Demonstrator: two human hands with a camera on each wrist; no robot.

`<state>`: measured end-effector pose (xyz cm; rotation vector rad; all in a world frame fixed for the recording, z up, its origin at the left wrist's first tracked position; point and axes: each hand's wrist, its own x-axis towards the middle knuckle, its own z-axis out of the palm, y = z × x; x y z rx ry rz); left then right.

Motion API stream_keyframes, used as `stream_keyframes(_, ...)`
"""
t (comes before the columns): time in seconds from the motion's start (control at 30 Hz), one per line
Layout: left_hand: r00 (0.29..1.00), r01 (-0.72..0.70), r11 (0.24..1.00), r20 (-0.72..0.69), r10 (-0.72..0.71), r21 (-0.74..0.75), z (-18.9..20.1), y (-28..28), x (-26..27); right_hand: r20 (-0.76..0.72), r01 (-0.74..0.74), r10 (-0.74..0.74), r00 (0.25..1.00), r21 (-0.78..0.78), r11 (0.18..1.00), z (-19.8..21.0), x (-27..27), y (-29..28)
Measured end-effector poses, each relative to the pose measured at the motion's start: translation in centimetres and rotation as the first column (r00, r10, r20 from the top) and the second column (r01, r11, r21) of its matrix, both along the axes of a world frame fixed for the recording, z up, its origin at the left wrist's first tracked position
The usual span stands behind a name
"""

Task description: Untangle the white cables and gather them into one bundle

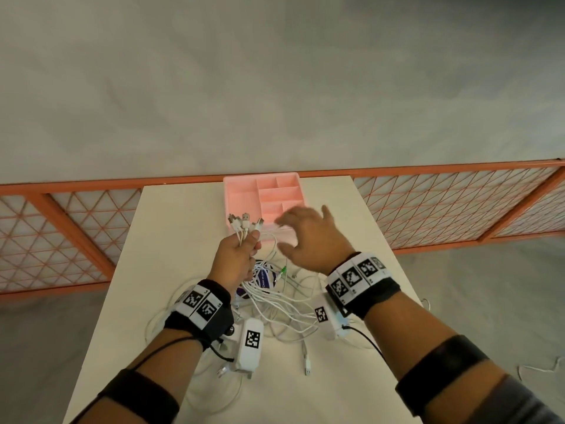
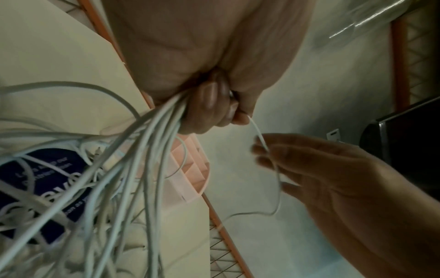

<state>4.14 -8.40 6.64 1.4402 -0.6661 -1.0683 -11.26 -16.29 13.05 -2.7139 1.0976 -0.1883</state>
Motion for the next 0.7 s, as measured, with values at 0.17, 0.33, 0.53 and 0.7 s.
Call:
stream_keyframes(0.17, 0.998, 0.058, 0.998, -0.001, -0.058, -0.021, 0.6, 0.1, -0.8, 0.162, -0.109, 0.061, 0.985, 0.300, 0.948, -0.2, 1.3, 0.9)
stream_keyframes(0.33, 0.994, 0.012, 0.999, -0.108, -0.008, 0.037, -1.0, 1.2, 0.6, 0.610, 0.071, -0.336, 0.718, 0.416, 0.907, 2.8, -0.1, -2.2)
stream_keyframes(0.53, 0.999, -0.003, 0.993, -0.052, 0.009, 0.114, -3.3, 2.1, 1.3, 0.753, 0.305, -0.537, 0.381, 0.446, 0.841, 5.4, -4.4, -6.2)
stream_keyframes(0.7, 0.993, 0.008, 0.982, 0.113, -0.030, 0.190, -4.5, 1.6, 1.9, 0.790, 0.407, -0.612, 0.050, 0.543, 0.734, 5.1, -8.3, -8.1)
